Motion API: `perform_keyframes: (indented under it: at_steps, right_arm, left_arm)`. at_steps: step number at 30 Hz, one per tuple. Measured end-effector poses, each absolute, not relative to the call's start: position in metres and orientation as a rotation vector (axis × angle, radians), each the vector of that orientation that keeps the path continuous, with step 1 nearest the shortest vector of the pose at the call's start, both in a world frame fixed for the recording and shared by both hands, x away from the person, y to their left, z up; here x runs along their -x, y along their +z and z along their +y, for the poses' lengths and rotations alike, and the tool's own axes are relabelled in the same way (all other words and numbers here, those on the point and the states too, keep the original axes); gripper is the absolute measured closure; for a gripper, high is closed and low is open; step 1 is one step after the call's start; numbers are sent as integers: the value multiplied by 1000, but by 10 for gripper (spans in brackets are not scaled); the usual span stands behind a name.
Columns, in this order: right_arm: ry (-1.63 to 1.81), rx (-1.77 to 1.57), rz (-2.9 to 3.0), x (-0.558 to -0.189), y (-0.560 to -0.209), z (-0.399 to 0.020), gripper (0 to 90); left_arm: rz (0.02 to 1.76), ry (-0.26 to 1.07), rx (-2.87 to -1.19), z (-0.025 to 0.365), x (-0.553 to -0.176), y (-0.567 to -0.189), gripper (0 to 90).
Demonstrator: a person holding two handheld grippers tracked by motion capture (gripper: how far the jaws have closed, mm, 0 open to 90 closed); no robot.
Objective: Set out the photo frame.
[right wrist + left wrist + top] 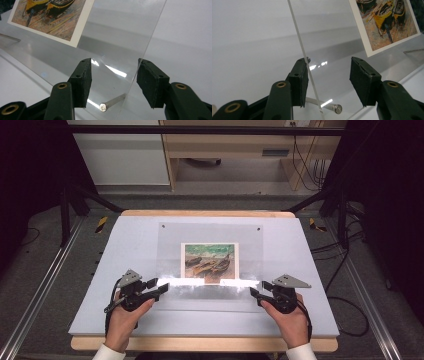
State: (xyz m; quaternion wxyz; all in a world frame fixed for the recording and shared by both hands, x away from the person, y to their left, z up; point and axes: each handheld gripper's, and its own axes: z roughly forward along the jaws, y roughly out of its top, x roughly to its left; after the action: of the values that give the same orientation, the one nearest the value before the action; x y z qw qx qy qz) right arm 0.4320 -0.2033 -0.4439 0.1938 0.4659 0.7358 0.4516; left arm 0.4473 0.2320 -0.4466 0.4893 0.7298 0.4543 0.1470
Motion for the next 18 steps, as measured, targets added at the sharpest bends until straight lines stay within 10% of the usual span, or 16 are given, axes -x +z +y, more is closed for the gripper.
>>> perform_keyframes:
  at_steps: [18]
  right_arm:
    - [1257, -1294, 2059, -420, -444, -206, 554]
  left_arm:
    - [1095, 371, -1783, 235, -436, -447, 557]
